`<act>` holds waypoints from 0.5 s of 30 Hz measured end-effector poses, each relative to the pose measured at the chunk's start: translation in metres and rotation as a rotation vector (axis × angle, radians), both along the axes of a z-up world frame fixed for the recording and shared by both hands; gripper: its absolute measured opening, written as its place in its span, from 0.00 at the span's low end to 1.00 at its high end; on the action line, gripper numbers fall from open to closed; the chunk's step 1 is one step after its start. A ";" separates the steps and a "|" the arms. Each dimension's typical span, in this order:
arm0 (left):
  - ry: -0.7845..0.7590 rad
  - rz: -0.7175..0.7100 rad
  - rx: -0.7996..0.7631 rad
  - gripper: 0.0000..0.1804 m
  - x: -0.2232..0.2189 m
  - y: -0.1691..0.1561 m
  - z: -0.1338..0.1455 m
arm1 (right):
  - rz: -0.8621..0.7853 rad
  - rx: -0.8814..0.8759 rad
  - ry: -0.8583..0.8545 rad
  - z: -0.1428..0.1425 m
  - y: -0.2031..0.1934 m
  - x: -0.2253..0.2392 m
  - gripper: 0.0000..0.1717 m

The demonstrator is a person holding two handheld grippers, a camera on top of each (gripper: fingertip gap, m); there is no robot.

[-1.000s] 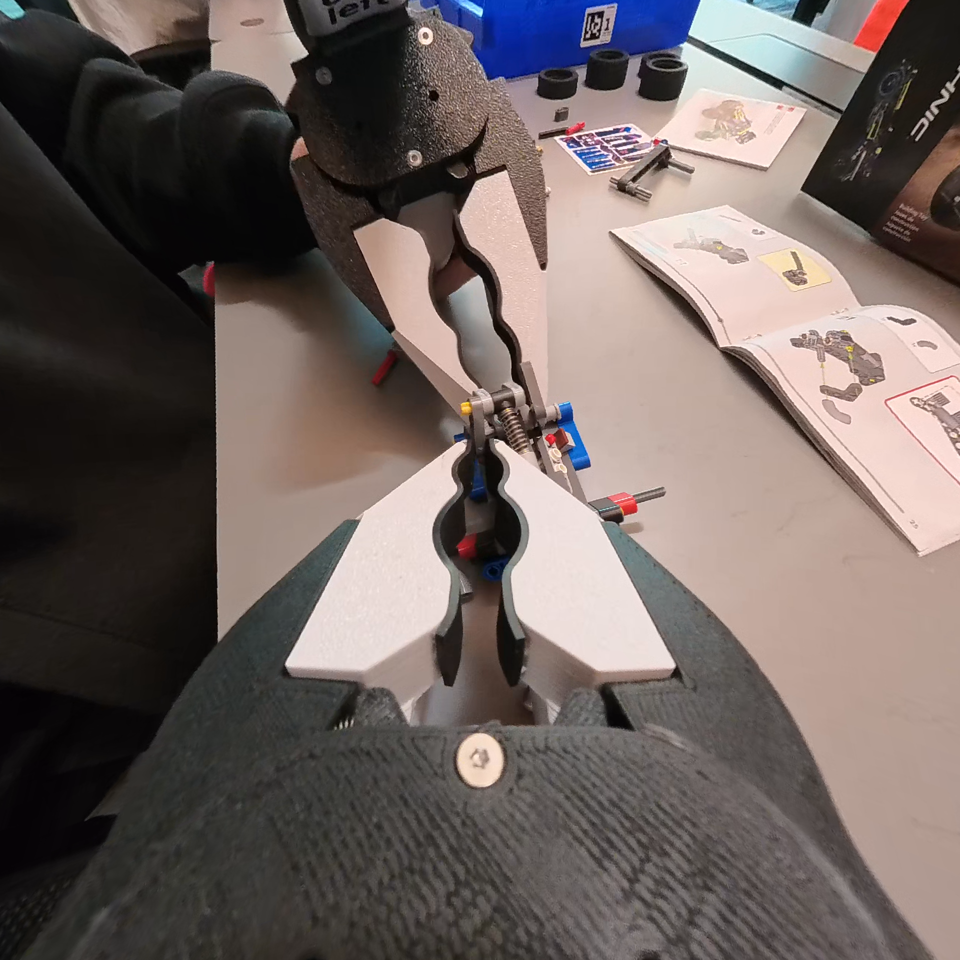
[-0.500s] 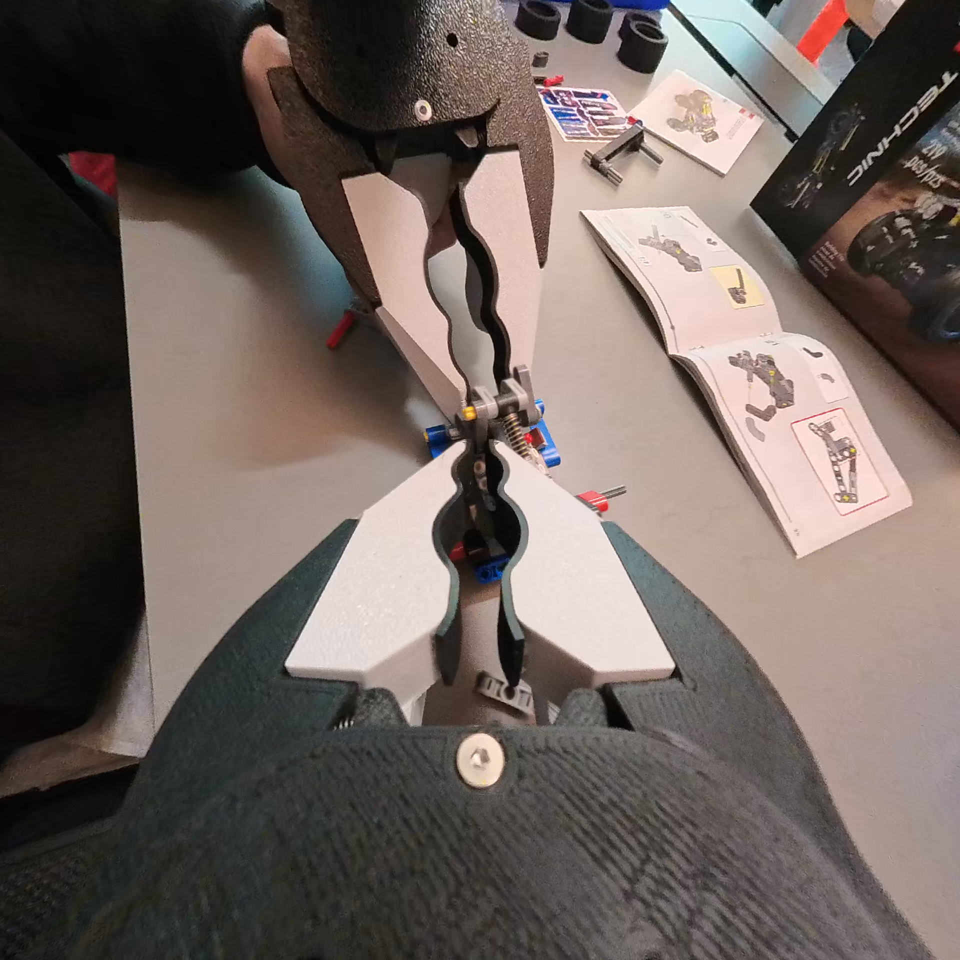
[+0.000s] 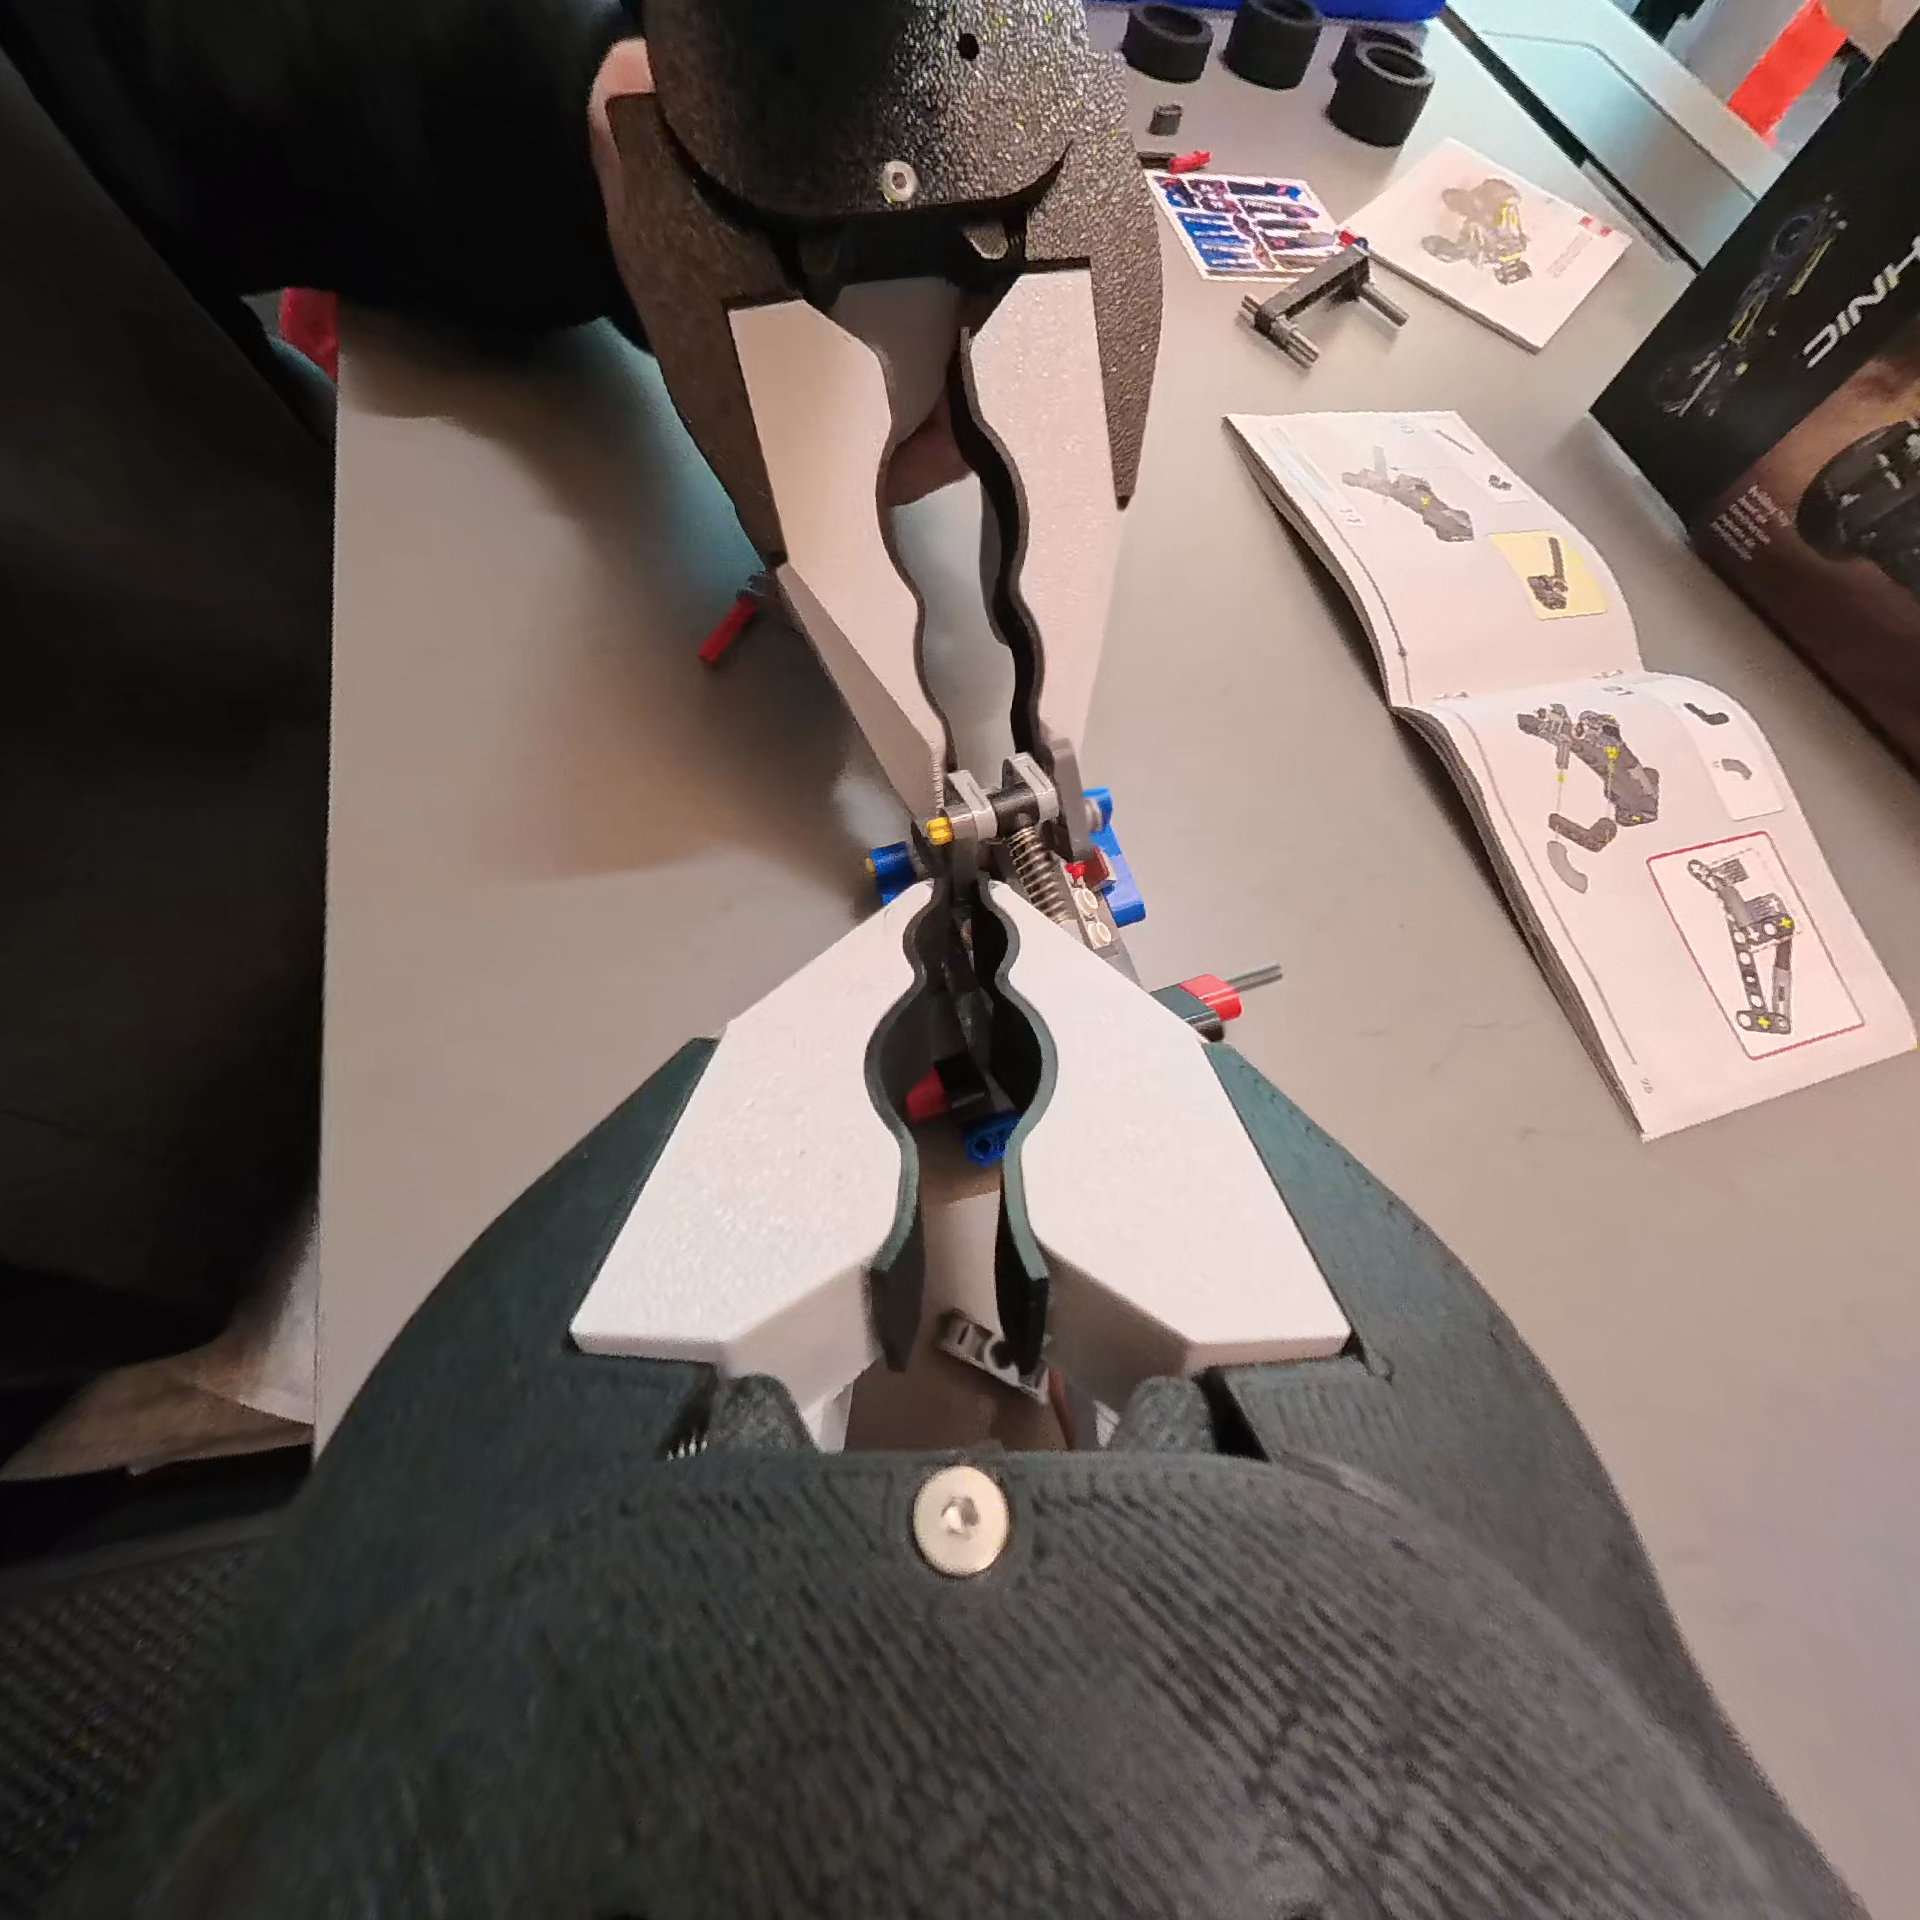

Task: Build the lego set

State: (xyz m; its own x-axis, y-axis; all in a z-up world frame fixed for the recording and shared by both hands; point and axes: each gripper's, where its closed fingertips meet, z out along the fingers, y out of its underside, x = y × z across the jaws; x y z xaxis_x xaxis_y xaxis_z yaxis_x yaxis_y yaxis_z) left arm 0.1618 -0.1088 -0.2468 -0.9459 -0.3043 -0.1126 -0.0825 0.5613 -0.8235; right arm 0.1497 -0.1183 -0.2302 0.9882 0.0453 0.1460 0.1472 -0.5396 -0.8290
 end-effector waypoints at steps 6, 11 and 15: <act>-0.012 0.021 0.001 0.07 0.007 -0.002 0.001 | -0.004 -0.020 -0.046 0.000 -0.003 0.009 0.00; 0.015 -0.009 -0.009 0.07 0.004 -0.004 0.001 | -0.012 -0.020 -0.029 -0.001 -0.005 0.009 0.01; -0.010 -0.015 0.002 0.07 0.004 -0.006 0.001 | 0.005 -0.046 -0.087 0.001 -0.012 0.013 0.01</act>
State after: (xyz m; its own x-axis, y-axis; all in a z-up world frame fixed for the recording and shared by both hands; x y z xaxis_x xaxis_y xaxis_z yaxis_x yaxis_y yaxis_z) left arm 0.1658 -0.1144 -0.2462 -0.9493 -0.2895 -0.1223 -0.0659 0.5638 -0.8233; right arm 0.1623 -0.1302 -0.2291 0.9717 0.0585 0.2287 0.2199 -0.5762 -0.7871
